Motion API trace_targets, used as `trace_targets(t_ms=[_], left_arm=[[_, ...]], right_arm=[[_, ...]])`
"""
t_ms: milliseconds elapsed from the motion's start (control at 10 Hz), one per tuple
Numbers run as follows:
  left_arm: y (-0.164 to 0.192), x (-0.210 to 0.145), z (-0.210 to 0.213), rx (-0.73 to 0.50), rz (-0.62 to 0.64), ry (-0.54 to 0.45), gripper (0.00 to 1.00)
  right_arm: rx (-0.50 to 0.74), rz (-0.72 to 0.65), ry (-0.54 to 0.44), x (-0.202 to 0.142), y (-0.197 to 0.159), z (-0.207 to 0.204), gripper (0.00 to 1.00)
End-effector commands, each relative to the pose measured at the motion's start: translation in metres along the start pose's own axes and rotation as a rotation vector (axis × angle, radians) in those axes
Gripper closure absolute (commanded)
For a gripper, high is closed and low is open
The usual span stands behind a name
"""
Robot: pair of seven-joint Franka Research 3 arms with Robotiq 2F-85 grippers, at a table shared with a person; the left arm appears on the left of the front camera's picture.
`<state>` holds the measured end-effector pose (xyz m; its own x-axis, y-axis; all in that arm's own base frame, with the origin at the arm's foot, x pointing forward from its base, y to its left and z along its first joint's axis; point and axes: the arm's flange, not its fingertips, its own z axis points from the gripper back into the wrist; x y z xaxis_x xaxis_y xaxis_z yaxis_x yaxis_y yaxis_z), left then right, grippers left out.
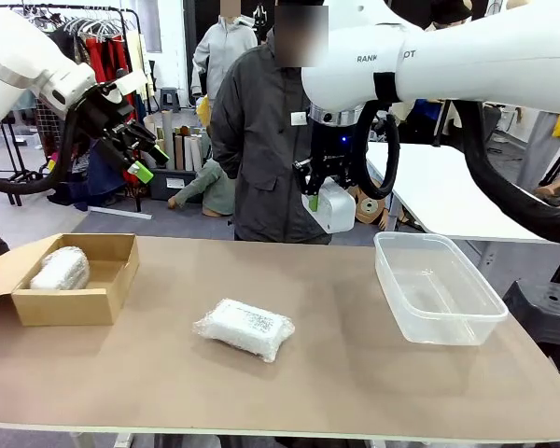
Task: Separate and place wrapped and unwrapped clocks.
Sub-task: If the picked Digital clock is wrapped, place it in the Package Box ; if not, place it in the Organizing box.
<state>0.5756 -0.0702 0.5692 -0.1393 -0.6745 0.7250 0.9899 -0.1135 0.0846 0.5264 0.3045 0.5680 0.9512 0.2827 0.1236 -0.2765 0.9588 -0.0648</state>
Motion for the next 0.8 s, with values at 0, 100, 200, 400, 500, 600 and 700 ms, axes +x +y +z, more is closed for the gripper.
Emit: trace_targets(t_ms=[0, 100, 200, 400, 500, 600, 700], left_arm=[[-0.001, 0.001, 0.001, -0.003, -0.002, -0.007, 0.0], [-0.001, 0.001, 0.001, -0.003, -0.002, -0.007, 0.0], [-0.001, 0.001, 0.001, -0.003, -0.002, -0.007, 0.0], [-0.001, 0.001, 0.001, -0.003, -0.002, -0.007, 0.0], [-0.001, 0.001, 0.001, -0.003, -0.002, -0.007, 0.0], [-0.001, 0.001, 0.001, -0.003, -0.002, -0.007, 0.0], [-0.001, 0.001, 0.001, -0.003, -0.002, -0.007, 0.0]], right_arm=[[-0.009, 0.001, -0.004, 0.001, -0.001, 0.005, 1.0], [-0.009, 0.001, -0.004, 0.001, -0.001, 0.005, 1.0], [-0.009, 0.001, -0.004, 0.001, -0.001, 0.005, 1.0], [-0.009, 0.001, -0.004, 0.001, -0.001, 0.005, 1.0], [0.0, 0.0, 0.0, 0.0, 0.0, 0.0, 1.0], [-0.014, 0.083, 0.028, -0.009, -0.001, 0.004, 1.0], [-0.001, 0.135, 0.054, -0.019, -0.002, 0.006, 1.0]])
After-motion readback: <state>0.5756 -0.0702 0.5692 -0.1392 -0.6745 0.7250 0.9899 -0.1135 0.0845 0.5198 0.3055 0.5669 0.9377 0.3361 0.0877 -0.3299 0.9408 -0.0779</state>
